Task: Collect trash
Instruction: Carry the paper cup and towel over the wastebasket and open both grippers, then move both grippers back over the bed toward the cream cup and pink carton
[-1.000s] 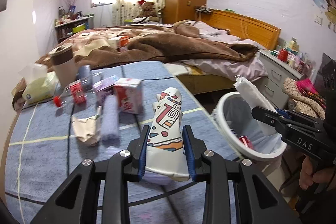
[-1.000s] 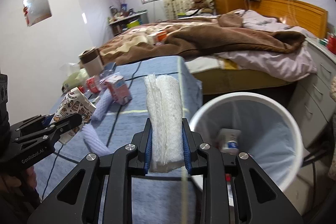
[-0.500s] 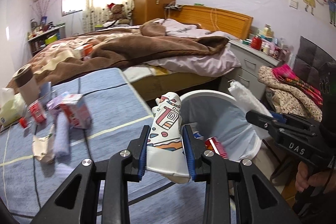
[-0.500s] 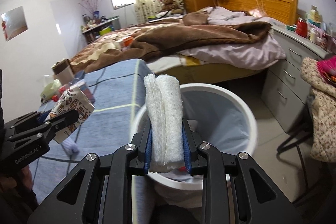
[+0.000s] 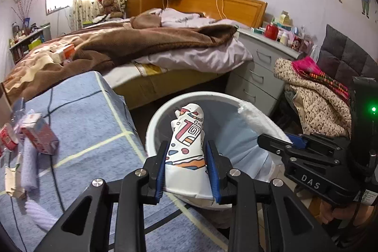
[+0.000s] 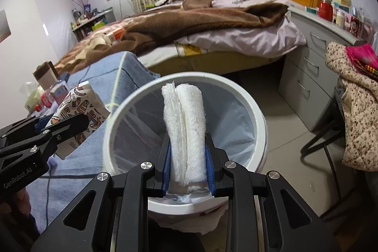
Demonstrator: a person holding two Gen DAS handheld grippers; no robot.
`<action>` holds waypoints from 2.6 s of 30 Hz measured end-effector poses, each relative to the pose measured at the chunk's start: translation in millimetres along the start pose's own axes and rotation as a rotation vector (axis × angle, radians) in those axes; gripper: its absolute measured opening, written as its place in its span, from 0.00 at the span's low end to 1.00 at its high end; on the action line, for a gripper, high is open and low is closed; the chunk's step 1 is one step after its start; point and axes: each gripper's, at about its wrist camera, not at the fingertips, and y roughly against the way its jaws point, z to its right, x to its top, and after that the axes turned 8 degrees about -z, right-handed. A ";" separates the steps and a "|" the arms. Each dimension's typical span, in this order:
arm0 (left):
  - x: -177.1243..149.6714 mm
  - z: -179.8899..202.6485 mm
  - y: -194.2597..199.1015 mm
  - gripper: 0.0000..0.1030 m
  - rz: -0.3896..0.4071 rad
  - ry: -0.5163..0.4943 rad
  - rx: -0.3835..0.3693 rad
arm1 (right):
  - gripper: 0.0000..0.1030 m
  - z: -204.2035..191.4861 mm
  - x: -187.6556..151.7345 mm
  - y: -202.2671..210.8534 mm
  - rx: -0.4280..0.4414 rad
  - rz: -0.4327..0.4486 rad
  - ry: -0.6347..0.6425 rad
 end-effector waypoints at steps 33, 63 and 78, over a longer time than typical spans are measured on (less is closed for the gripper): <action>-21.1 -49.0 28.1 0.53 0.041 0.099 0.059 | 0.59 -26.6 3.0 3.8 -0.014 0.022 0.037; -74.9 -182.2 85.9 0.65 0.097 0.351 0.267 | 0.70 -135.4 24.6 -19.7 0.180 0.091 0.252; -95.8 -244.4 67.8 0.70 -0.006 0.486 0.370 | 0.71 -191.7 55.1 -60.6 0.288 0.059 0.408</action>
